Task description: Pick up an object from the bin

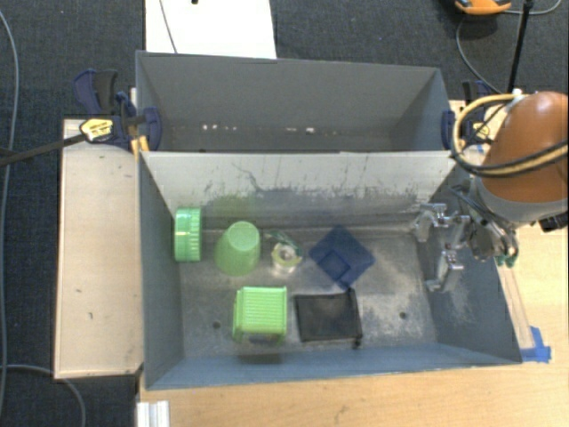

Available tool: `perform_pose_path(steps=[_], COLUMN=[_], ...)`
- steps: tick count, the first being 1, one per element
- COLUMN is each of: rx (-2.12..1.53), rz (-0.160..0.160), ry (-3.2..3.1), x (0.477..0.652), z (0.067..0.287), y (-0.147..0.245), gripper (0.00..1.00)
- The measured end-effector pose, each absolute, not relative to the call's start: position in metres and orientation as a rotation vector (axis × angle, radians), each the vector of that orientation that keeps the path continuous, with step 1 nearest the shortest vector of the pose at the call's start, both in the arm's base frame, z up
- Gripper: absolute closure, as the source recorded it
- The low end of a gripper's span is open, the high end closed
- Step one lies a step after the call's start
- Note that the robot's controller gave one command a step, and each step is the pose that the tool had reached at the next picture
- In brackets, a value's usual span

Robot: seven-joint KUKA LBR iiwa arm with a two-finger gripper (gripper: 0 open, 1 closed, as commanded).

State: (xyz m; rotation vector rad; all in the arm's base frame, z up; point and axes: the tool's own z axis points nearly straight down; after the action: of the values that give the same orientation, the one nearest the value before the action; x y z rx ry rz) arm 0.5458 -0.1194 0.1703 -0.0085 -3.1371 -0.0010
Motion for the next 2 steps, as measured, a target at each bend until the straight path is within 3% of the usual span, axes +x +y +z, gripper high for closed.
perform_pose_path(steps=[1,2], rx=[-0.002,0.129], rz=[0.001,0.001], ry=[-3.145,-3.143], x=[0.547,0.555], z=[0.175,0.119], y=[-0.119,-0.057], gripper=[0.00,0.00])
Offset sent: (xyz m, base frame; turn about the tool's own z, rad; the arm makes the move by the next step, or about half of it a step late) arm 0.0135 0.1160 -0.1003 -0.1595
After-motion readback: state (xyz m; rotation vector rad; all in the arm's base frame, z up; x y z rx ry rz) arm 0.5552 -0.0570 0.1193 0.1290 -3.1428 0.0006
